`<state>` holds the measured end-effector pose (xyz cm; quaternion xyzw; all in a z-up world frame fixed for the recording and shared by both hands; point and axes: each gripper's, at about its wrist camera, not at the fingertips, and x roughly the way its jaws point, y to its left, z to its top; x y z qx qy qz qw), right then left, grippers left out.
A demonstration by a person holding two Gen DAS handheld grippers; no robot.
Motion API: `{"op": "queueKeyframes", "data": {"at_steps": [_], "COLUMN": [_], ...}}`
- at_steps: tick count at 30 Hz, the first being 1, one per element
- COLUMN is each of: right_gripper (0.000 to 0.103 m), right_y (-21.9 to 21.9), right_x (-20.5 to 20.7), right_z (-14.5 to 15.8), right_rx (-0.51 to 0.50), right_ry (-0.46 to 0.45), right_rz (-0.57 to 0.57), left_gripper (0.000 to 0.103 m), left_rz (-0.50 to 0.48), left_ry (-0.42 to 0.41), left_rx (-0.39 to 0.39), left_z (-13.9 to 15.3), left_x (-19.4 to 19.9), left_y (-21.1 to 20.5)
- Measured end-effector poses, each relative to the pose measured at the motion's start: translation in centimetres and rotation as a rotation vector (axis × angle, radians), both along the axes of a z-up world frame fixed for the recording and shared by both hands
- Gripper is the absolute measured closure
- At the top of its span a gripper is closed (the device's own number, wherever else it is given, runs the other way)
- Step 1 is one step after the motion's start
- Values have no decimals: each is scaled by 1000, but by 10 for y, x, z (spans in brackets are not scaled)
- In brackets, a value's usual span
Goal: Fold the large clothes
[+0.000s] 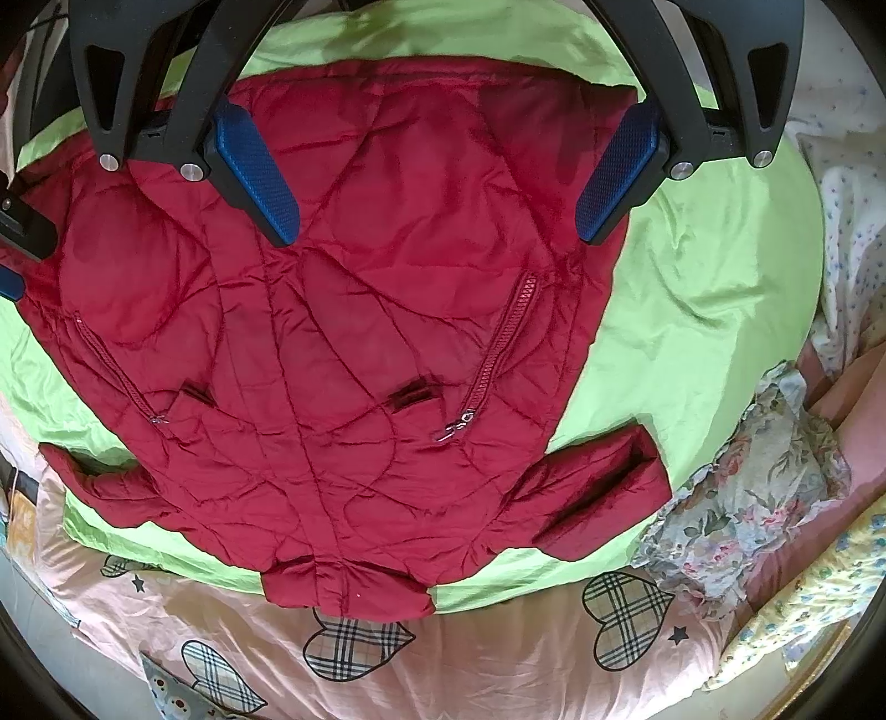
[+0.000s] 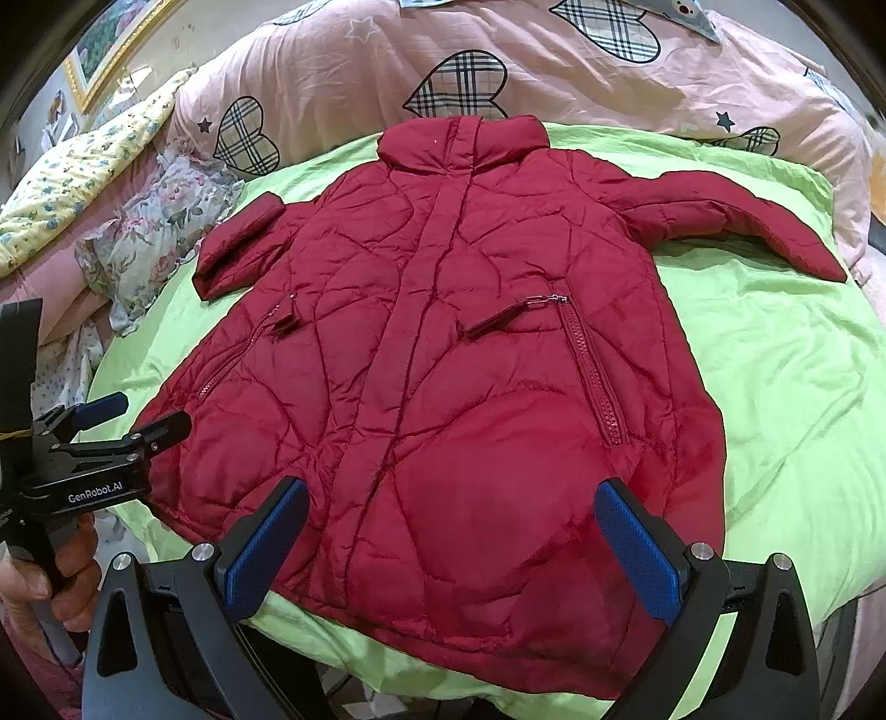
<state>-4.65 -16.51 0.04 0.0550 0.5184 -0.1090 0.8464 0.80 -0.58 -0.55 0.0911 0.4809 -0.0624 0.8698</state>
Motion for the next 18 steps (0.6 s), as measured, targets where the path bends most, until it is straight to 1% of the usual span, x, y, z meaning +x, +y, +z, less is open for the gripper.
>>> {"op": "queueKeyframes", "data": {"at_steps": [1,3,4,7,8,9,10,12,15,16,17,18], "right_gripper": [0,0,0,0,0,0,0,0,0,0,0,0], "right_y": [1,-1,-2,-7,-8,-9,-12,-21,-38,-44,-50,-58], "right_x": [0,0,1,1,1,1,1,-1,-1,-2,-2,-2], "right_z": [0,1,0,2,3,4,7,11,20,23,27,30], "right_rx": [-22,-16,-12,-5,-9,-9,-7,8,27,25,19,20], "right_ry": [1,0,2,9,-1,-9,-19,-40,-85,-107,-149,-156], "right_rz": [2,1,-2,-10,-11,-14,-18,-34,-67,-75,-79,-94], "left_gripper": [2,2,3,3,3,3,2,2,2,2,2,3], "left_rz": [-4,-12,-14,-13,-12,-12,-9,-3,6,10,14,17], "left_ry": [6,16,17,57,52,18,14,-19,-25,-30,-21,-11], "left_rx": [-3,-14,-25,-71,-66,-59,-59,-62,-112,-112,-93,-77], "left_z": [0,-1,-1,0,0,0,0,-2,-2,-2,-3,-4], "left_x": [1,2,3,5,6,6,8,12,19,21,24,26], "left_y": [0,-1,-1,2,2,2,3,3,7,8,8,8]}}
